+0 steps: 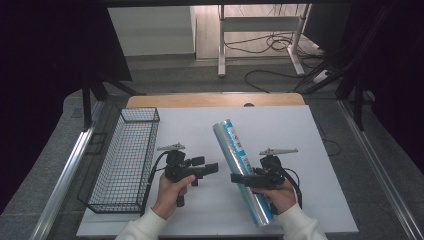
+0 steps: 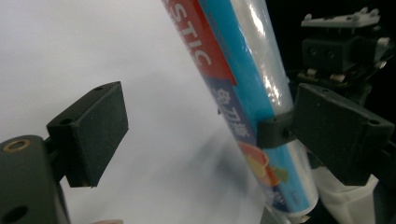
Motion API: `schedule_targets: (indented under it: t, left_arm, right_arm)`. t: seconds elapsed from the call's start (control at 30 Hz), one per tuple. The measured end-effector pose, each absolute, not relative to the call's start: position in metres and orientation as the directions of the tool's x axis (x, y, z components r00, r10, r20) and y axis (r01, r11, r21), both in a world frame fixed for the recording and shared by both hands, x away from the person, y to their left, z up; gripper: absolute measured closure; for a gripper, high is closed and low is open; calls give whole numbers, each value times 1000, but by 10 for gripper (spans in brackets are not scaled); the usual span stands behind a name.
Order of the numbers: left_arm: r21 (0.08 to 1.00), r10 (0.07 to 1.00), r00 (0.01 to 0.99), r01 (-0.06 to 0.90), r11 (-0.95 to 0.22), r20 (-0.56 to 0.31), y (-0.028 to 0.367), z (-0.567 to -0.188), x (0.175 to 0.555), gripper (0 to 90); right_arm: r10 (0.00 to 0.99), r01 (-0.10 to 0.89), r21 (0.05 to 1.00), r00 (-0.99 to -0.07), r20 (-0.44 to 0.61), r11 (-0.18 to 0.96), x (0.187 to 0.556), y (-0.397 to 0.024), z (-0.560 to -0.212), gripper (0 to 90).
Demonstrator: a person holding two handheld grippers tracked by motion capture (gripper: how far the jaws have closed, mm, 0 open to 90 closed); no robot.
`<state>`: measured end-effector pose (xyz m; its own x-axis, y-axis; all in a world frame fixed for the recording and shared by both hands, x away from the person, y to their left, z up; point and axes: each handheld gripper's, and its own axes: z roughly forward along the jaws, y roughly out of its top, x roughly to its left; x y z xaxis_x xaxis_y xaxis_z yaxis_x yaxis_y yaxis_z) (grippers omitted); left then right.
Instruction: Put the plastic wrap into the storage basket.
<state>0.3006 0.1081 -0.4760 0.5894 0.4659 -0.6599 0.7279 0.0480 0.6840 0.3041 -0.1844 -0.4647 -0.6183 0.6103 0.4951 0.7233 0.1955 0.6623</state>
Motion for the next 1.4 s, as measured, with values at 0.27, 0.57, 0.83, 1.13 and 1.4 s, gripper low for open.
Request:
schedule_targets:
  t: [0.27,0.57,0.83,1.13,1.4]
  left_arm:
    - [692,395,622,720,52,-676,94,-476,313,114]
    - [662,325,608,745,80,-724,81,-480,322,116]
    - [639,297,602,768,36,-741,67,-480,330,127]
    - [605,264,578,796,28,-772,68,-481,332,266]
    - [615,246,587,786,54,-771,71,-475,330,310]
  right_arm:
    - [588,712,677,-633,504,186,301,-180,-464,322]
    - [569,692,701,-652,501,175,298,-173,-464,322]
    - [556,666,723,-676,483,182,297,-160,-464,322]
    - [549,648,732,-698,461,210,295,-155,-465,322]
    - [541,621,755,-717,439,211,293,-153,-466,316]
